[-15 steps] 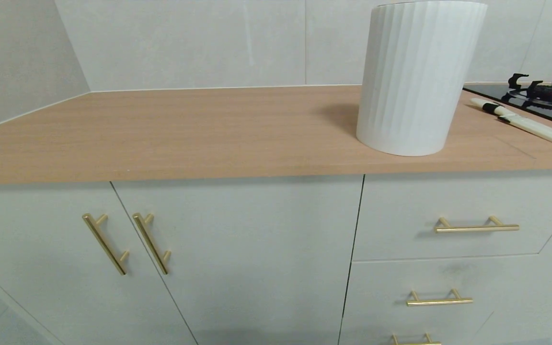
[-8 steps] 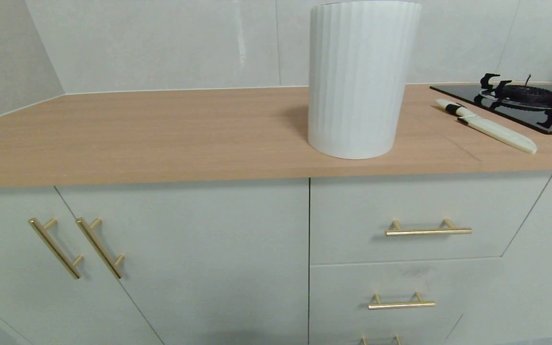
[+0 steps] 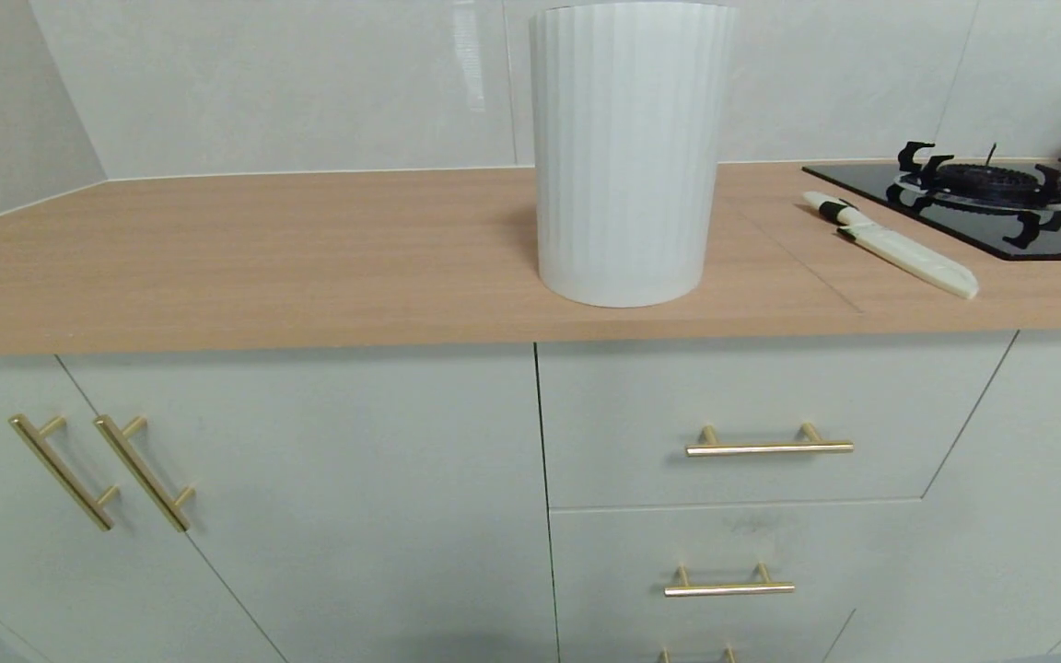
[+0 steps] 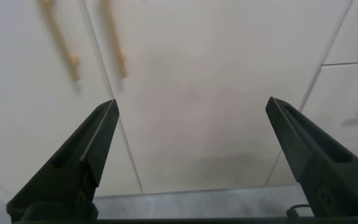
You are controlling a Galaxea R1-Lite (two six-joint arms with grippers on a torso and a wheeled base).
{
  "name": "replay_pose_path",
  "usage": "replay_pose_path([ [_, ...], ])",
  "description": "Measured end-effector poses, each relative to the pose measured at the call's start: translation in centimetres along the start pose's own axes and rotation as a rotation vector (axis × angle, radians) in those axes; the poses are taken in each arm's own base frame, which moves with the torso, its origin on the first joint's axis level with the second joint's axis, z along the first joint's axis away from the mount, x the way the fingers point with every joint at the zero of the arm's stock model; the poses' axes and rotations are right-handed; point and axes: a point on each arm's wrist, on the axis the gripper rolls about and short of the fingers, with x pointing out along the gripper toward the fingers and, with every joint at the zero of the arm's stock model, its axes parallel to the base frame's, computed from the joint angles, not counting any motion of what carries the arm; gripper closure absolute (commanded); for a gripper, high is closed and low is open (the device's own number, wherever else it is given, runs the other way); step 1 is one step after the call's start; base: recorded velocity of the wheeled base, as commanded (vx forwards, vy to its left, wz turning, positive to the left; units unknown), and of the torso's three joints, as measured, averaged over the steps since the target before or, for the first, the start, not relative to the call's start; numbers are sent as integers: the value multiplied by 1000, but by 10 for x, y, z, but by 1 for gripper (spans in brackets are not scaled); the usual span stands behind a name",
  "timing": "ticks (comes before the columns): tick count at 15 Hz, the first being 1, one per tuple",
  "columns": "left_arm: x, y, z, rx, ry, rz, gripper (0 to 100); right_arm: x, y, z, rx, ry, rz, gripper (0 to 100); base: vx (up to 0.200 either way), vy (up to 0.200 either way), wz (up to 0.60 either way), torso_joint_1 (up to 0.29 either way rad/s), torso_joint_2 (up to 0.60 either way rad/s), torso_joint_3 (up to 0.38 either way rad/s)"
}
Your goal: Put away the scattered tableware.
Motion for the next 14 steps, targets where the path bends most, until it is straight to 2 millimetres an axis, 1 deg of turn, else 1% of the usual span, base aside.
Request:
replay_pose_path([
  [5,0,0,0,0,-1,1,0,0,0,0,0,0,1,0,0,0,0,1,-13,-9],
  [9,0,0,0,0,2,0,0,0,0,0,0,0,0,0,0,0,0,23,-228,-300],
  [11,0,0,0,-1,-3,0,0,0,0,0,0,0,1,0,0,0,0,44,-576,-352],
  [14,0,0,0,-1,-1,0,0,0,0,0,0,0,1,0,0,0,0,113,-489,-341],
])
